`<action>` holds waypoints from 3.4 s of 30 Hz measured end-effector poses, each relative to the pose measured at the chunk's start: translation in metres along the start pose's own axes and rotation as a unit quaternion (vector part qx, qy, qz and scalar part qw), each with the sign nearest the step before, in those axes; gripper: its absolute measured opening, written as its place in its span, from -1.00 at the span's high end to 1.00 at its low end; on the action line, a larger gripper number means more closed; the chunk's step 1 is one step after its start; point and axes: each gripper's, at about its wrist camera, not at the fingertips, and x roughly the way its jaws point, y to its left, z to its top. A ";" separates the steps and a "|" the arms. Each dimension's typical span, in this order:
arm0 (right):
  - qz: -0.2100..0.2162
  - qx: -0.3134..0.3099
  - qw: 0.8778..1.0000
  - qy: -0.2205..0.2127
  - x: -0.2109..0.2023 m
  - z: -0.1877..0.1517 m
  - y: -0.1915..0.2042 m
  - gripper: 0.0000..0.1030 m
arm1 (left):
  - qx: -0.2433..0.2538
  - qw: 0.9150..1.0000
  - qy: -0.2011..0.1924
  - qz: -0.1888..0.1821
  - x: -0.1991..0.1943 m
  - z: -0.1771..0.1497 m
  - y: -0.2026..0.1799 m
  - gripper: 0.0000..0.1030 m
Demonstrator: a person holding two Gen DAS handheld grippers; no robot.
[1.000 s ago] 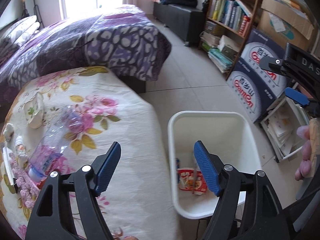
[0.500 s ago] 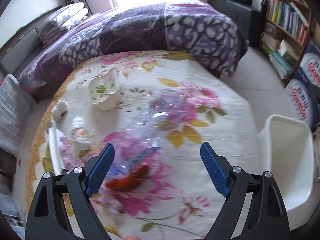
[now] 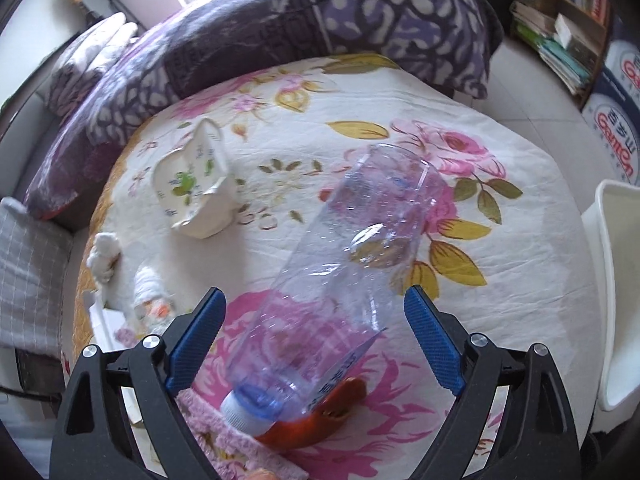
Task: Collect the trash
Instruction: 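Grasp the clear plastic water bottle on the bed with the left tool, then grasp the orange peel with the right tool while the left lifts the bottle, then carry both items to the bin and open the right tool to drop the peel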
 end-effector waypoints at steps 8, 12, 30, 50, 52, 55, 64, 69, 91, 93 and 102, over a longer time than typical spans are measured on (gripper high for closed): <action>0.022 -0.031 0.999 0.024 0.012 -0.004 0.012 -0.86 | -0.043 0.998 0.008 -0.054 0.008 0.005 0.030 -0.16; 0.046 -0.059 0.997 0.033 0.017 -0.009 0.032 -0.86 | -0.126 0.987 0.003 -0.104 -0.007 -0.004 0.080 0.33; 0.114 -0.229 0.961 0.100 0.036 -0.073 0.177 -0.86 | -0.201 0.973 -0.036 -0.104 -0.059 -0.061 0.164 0.34; 0.171 -0.112 0.979 0.004 -0.005 -0.028 0.157 0.48 | -0.250 0.960 -0.101 -0.071 -0.096 -0.068 0.184 0.34; 0.176 -0.104 0.979 -0.017 -0.016 -0.020 0.151 0.48 | -0.256 0.958 -0.114 -0.065 -0.103 -0.067 0.181 0.34; 0.182 -0.094 0.978 -0.037 -0.026 -0.014 0.145 0.48 | -0.263 0.954 -0.132 -0.055 -0.113 -0.066 0.178 0.34; 0.189 -0.087 0.976 -0.065 -0.049 -0.010 0.132 0.48 | -0.265 0.950 -0.160 -0.042 -0.136 -0.063 0.165 0.34; 0.189 -0.085 0.975 -0.077 -0.059 -0.011 0.122 0.48 | -0.257 0.951 -0.165 -0.043 -0.142 -0.063 0.153 0.34; 0.118 -0.032 0.990 -0.073 -0.063 -0.006 0.021 0.48 | -0.178 0.961 -0.181 -0.104 -0.154 -0.024 0.046 0.34; 0.109 -0.023 0.991 -0.070 -0.062 -0.005 0.009 0.48 | -0.168 0.962 -0.183 -0.112 -0.156 -0.020 0.033 0.34; 0.060 0.032 0.996 -0.056 -0.059 -0.001 -0.058 0.47 | -0.120 0.963 -0.186 -0.157 -0.163 -0.006 -0.026 0.34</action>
